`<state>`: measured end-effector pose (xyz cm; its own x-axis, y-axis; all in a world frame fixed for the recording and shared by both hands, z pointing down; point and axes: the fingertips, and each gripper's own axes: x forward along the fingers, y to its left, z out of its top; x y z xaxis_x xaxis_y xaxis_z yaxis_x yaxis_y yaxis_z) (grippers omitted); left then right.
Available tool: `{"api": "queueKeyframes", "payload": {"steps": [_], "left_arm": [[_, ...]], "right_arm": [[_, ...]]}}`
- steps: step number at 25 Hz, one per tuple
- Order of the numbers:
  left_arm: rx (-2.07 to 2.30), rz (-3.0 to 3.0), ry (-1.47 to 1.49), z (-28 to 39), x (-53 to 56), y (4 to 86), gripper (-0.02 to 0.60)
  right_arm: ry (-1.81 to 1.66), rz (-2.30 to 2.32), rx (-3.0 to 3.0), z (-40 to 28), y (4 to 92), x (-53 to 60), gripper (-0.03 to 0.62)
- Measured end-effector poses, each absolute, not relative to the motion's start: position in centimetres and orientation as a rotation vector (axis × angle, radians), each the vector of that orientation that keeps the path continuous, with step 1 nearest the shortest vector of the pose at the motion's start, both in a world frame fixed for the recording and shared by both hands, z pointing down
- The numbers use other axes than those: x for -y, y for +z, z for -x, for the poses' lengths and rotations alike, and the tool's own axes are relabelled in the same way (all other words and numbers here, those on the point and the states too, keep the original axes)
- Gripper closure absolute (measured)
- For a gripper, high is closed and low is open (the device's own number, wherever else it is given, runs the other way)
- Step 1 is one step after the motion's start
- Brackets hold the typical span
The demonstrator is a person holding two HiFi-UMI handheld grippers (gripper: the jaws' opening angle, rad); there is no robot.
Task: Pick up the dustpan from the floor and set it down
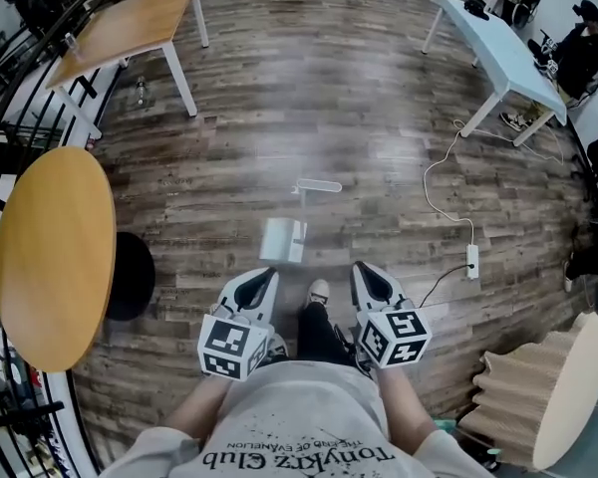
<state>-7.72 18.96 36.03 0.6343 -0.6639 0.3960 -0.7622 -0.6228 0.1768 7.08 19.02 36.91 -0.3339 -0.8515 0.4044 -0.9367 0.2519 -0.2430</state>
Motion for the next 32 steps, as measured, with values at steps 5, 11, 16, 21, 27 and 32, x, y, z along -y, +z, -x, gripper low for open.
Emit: {"api": "queueKeyframes", "payload": {"steps": [5, 11, 16, 21, 27, 32], "left_arm": [[1.200, -2.508, 0.417, 5.9, -13.3, 35.2, 0.558], [1.279, -2.474, 0.409, 3.2, -7.8, 35.3, 0.558], [1.294, -2.481, 0.419, 0.4, -5.4, 35.3, 0.558], [1.299, -2.438, 0.443, 1.2, -2.7, 36.2, 0.558], [1.249, -2.426, 0.475, 2.8, 1.1, 37.5, 0.558], [1.183, -2.456, 0.530, 2.8, 3.7, 38.8, 0.558]], "right_arm": [[0.628, -1.628, 2.384, -9.0, 35.7, -12.1, 0.569], [0.552, -1.526, 2.460, -11.3, 34.8, -5.9, 0.569], [0.598, -1.499, 2.459, -12.5, 36.4, -3.1, 0.569], [0.636, -1.447, 2.443, -11.4, 38.0, -0.9, 0.569], [0.660, -1.480, 2.383, -11.1, 38.9, 1.9, 0.569], [0.629, -1.460, 2.343, -10.4, 40.3, 3.2, 0.568]]}}
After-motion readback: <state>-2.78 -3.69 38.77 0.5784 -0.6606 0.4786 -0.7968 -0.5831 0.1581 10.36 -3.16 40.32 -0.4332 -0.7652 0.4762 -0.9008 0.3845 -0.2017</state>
